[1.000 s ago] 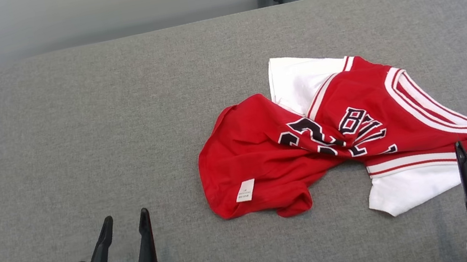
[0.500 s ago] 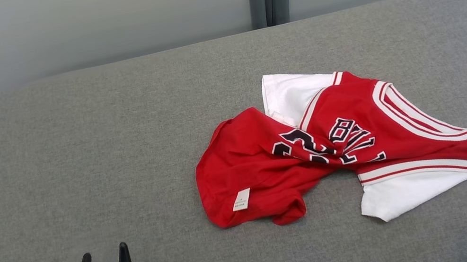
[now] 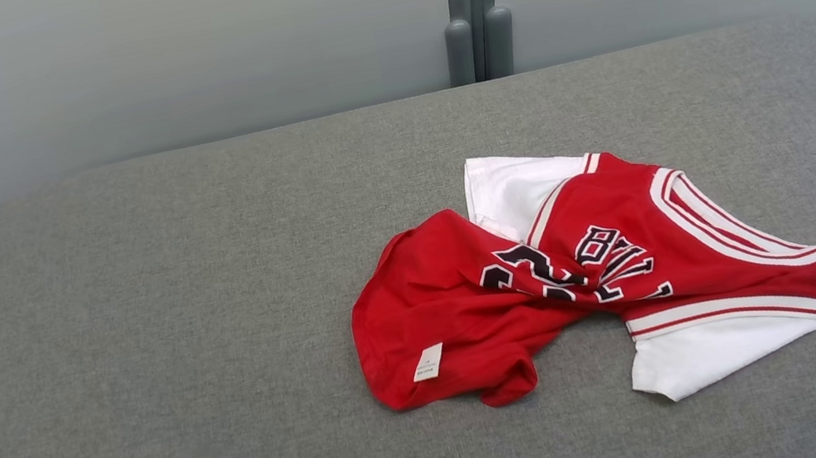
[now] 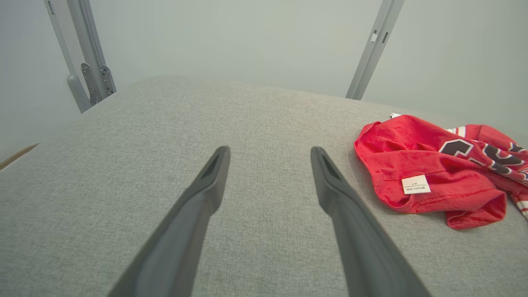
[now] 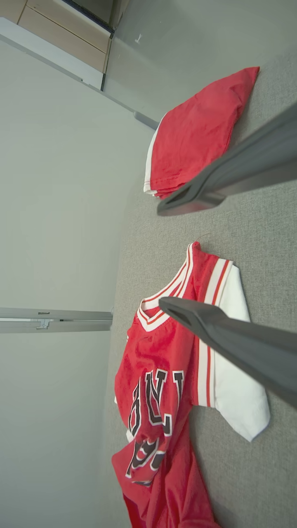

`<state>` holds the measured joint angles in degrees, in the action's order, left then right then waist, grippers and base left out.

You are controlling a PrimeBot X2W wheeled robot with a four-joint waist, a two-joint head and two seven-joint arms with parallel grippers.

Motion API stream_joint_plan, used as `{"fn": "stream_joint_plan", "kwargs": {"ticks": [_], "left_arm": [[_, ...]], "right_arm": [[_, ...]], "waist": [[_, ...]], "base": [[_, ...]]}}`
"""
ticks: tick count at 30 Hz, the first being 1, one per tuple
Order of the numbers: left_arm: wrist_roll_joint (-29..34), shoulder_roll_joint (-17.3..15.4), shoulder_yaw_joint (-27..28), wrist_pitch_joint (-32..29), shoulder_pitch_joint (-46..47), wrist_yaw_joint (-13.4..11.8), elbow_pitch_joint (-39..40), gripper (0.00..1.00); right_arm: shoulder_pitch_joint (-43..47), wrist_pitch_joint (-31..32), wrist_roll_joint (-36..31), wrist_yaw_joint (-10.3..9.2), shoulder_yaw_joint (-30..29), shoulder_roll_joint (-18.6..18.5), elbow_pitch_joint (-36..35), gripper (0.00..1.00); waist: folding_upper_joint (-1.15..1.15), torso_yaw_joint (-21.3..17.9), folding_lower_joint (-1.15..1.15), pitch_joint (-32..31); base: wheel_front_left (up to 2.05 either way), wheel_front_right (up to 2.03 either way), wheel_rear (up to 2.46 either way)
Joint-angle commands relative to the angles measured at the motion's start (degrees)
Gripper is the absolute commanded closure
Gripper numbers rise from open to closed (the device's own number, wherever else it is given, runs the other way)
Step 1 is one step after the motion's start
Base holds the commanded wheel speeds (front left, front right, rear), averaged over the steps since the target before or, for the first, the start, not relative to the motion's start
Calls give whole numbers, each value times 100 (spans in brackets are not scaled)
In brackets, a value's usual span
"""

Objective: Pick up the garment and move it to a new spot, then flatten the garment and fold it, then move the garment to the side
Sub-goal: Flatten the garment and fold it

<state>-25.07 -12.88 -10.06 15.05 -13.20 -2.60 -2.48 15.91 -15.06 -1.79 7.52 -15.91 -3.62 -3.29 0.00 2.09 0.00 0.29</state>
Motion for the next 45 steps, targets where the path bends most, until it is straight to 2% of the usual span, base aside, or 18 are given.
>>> {"fn": "stream_joint_plan", "kwargs": {"ticks": [1,8,18,25,32,45], "left_arm": [[39,28,53,15,-49,49,-42,0],[164,45,141,15,63,316,-246,0],[301,131,314,9,681,670,-867,0],[380,277,306,9,1119,863,-1457,0],[500,446,388,9,1294,956,-1737,0],[659,606,391,9,1213,1006,-1784,0]], "right_arm": [[-101,-16,-54,-6,14,-29,11,0],[-300,-16,-101,-5,306,-203,282,0],[-886,-16,-49,-6,932,-313,735,0],[-1345,-16,20,-5,1297,-255,1205,0],[-1477,-16,7,-6,1539,-177,1367,0],[-1289,-17,26,-6,1560,-134,1418,0]], "waist": [[0,8,0,-49],[0,35,0,-88],[0,127,0,-10],[0,153,0,24],[0,171,0,23],[0,188,0,-16]], "base": [[0,0,0],[0,0,0],[0,0,0],[0,0,0],[0,0,0],[0,0,0]]}}
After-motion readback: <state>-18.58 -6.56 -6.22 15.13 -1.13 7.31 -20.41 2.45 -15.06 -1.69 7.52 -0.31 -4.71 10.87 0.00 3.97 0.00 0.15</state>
